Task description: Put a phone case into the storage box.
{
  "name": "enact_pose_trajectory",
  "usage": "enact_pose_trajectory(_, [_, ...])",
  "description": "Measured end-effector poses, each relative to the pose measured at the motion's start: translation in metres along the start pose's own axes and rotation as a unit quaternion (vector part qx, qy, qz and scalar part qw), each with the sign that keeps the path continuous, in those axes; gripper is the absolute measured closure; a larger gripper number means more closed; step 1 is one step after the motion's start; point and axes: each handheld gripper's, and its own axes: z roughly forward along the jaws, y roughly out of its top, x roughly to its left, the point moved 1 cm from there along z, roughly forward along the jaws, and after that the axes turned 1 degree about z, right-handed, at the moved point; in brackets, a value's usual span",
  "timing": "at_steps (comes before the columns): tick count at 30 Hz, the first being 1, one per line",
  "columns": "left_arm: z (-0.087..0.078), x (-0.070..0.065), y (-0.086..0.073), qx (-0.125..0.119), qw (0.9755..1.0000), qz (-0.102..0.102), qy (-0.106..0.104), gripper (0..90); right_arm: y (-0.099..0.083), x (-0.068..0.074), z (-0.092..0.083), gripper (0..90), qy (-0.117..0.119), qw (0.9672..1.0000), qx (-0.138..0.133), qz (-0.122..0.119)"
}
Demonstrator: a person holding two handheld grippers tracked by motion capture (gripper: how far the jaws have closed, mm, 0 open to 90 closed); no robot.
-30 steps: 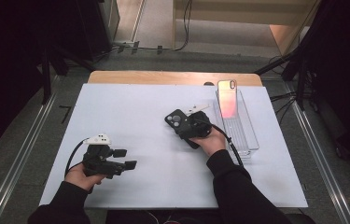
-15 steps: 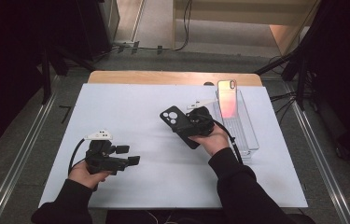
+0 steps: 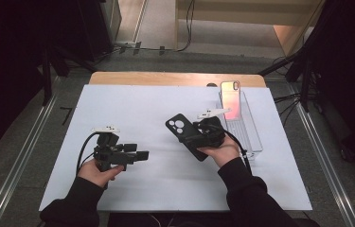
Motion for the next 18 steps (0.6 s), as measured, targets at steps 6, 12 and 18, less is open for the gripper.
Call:
enact_pose_trajectory(6, [0.004, -0.004, 0.015, 0.008, 0.9999, 0.002, 0.014, 24.4, -0.003, 0.007, -0.004, 13.5, -0.005, 0.9997, -0.018, 0.018])
enact_pose_trajectory(12, [0.006, -0.008, 0.028, 0.012, 0.9999, -0.004, 0.010, 24.8, -0.005, 0.014, -0.001, 13.5, 0.000, 0.9988, -0.032, 0.038])
enact_pose_trajectory(18, [0.009, -0.010, 0.041, 0.008, 0.9999, -0.010, 0.006, 24.8, -0.007, 0.022, 0.003, 13.5, -0.005, 0.9980, -0.042, 0.047])
